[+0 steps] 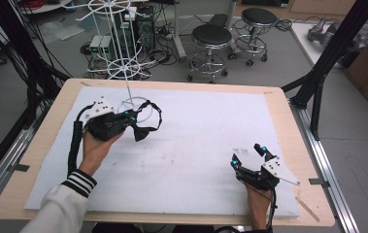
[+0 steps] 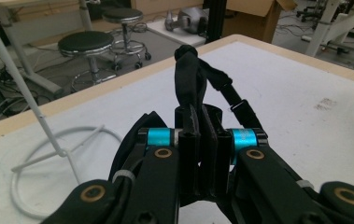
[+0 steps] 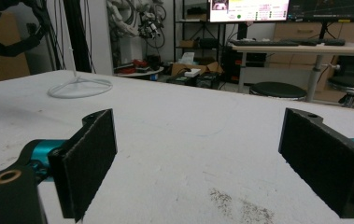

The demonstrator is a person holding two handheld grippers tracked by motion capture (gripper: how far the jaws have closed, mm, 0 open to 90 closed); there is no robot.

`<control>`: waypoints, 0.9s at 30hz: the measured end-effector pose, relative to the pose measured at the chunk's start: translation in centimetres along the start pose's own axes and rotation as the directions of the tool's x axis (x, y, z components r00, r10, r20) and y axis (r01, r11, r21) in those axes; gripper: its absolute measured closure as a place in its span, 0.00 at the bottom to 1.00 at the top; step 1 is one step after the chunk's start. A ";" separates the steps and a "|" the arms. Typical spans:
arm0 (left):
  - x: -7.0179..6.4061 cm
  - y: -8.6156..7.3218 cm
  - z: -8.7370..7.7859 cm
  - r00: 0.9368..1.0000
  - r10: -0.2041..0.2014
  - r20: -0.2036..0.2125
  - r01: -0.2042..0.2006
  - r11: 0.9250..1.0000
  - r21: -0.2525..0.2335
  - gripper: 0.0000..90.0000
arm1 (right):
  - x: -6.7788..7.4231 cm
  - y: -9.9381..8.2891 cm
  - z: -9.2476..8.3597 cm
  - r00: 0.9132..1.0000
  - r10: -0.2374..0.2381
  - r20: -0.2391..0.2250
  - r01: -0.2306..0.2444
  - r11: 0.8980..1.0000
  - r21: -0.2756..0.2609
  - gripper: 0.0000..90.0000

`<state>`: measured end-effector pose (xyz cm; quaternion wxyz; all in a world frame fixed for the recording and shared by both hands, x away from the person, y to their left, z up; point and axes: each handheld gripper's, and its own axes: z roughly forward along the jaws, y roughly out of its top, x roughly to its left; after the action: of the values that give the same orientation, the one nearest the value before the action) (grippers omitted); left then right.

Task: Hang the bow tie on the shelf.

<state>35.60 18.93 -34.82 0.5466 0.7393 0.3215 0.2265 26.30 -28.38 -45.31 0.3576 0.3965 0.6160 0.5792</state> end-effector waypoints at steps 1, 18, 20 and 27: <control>0.1 0.1 -0.2 1.000 -0.003 0.002 0.003 1.000 -0.014 0.95 | 0.0 0.0 0.0 1.000 -0.002 0.000 0.002 1.000 0.000 0.12; 1.1 3.6 -2.5 0.999 -0.022 -0.041 0.017 0.993 -0.119 0.95 | 0.0 0.0 0.0 1.000 -0.002 0.001 0.002 1.000 0.000 0.12; 1.3 4.0 -2.7 0.998 -0.026 -0.049 0.019 0.991 -0.131 0.95 | 0.0 0.0 0.0 1.000 -0.002 0.000 0.002 1.000 0.000 0.12; 2.0 4.7 -3.0 0.996 -0.033 -0.080 0.020 0.987 -0.158 0.95 | 0.0 0.0 0.0 1.000 0.001 -0.002 -0.001 1.000 -0.002 0.12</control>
<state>35.95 21.45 -29.42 0.5923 0.6796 0.3348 0.2743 26.32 -28.39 -45.32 0.3571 0.3960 0.6156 0.5802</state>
